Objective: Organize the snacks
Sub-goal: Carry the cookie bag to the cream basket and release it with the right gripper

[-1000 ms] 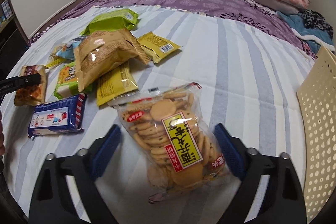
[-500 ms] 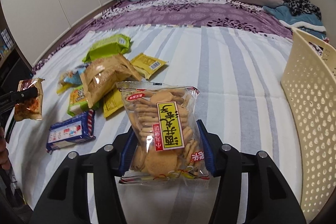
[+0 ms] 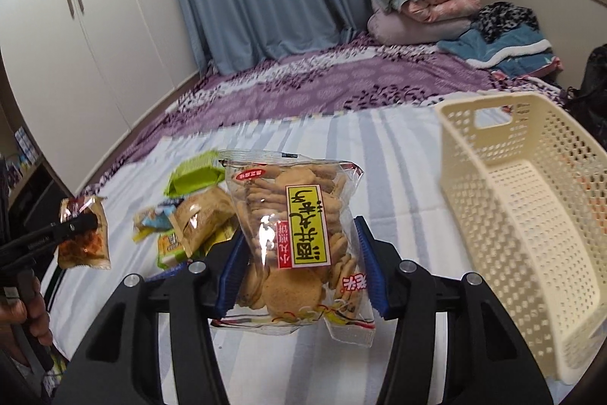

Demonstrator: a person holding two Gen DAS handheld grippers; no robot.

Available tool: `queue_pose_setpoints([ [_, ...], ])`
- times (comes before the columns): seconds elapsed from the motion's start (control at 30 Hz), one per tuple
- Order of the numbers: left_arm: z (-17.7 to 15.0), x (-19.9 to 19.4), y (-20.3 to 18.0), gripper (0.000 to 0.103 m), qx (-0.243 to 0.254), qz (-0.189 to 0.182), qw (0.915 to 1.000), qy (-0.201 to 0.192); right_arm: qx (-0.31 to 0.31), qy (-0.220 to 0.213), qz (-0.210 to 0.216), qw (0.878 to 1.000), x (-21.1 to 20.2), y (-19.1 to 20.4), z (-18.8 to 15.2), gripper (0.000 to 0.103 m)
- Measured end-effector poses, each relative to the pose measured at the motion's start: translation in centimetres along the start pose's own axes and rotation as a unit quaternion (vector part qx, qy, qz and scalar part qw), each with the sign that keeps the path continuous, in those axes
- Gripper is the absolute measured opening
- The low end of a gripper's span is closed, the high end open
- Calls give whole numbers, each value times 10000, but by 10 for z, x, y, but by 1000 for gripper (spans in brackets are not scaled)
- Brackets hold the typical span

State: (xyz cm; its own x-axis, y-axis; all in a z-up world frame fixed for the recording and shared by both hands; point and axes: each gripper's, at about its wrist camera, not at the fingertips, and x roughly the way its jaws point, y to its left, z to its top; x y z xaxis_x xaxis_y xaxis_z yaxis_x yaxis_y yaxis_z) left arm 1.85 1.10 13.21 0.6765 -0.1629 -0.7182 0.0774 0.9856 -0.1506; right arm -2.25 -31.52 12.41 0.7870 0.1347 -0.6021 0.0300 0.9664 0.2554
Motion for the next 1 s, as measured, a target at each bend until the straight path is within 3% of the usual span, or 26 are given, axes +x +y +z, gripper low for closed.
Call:
queue_pose_setpoints([
  [0.3,6,-13,-45,51,357,-231,9990,-141,527,-784,-520,9942,-63,-61,14,53],
  [0.57,8,-15,-81,51,697,-368,9968,-144,866,-922,-1469,9810,-82,-119,5,56],
  [0.6,7,-14,-82,51,716,-360,9967,-118,906,-907,-1591,9789,-83,-126,3,58],
  [0.7,3,-6,-82,51,730,-277,9969,10,1108,-961,-1853,9717,-87,-142,-4,82],
  [0.77,1,2,-79,52,691,-249,9972,149,1184,-1041,-1893,9692,-91,-148,-7,83],
  [0.83,-4,10,-76,57,678,-251,9969,309,1164,-1056,-1917,9688,-91,-150,-6,83],
  [0.9,-11,18,-74,72,719,-213,9963,428,1167,-1069,-1890,9691,-89,-146,-6,83],
  [1.0,-23,34,-72,75,830,-233,9940,676,1154,-1099,-1832,9701,-89,-139,-9,83],
])
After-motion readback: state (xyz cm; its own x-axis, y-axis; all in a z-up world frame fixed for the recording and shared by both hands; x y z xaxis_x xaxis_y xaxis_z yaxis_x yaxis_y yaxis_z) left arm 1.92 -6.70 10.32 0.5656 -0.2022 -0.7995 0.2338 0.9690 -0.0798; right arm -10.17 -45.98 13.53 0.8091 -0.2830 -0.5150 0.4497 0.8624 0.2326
